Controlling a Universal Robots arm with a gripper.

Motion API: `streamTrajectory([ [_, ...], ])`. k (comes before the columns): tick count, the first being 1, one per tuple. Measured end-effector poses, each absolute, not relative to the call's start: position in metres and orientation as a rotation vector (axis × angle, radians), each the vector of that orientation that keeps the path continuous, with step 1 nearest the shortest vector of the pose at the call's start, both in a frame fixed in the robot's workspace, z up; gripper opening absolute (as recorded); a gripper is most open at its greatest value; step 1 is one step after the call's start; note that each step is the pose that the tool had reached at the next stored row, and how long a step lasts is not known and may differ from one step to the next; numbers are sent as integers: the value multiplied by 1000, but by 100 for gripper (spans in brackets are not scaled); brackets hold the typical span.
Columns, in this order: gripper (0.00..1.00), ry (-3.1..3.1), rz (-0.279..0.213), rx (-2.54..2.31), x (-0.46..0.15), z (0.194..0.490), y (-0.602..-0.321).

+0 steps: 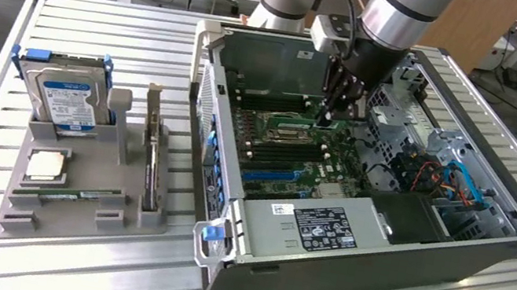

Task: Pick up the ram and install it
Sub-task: 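Insert the ram into the slot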

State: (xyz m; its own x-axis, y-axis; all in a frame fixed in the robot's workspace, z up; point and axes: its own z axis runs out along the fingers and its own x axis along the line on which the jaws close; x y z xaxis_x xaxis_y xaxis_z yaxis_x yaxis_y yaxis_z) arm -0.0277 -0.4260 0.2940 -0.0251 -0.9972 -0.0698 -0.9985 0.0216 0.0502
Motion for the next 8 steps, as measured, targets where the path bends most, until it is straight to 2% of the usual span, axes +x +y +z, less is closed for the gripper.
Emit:
streamTrajectory([
  [8, 12, 2234, 133, -2183, -28, 292, -428],
])
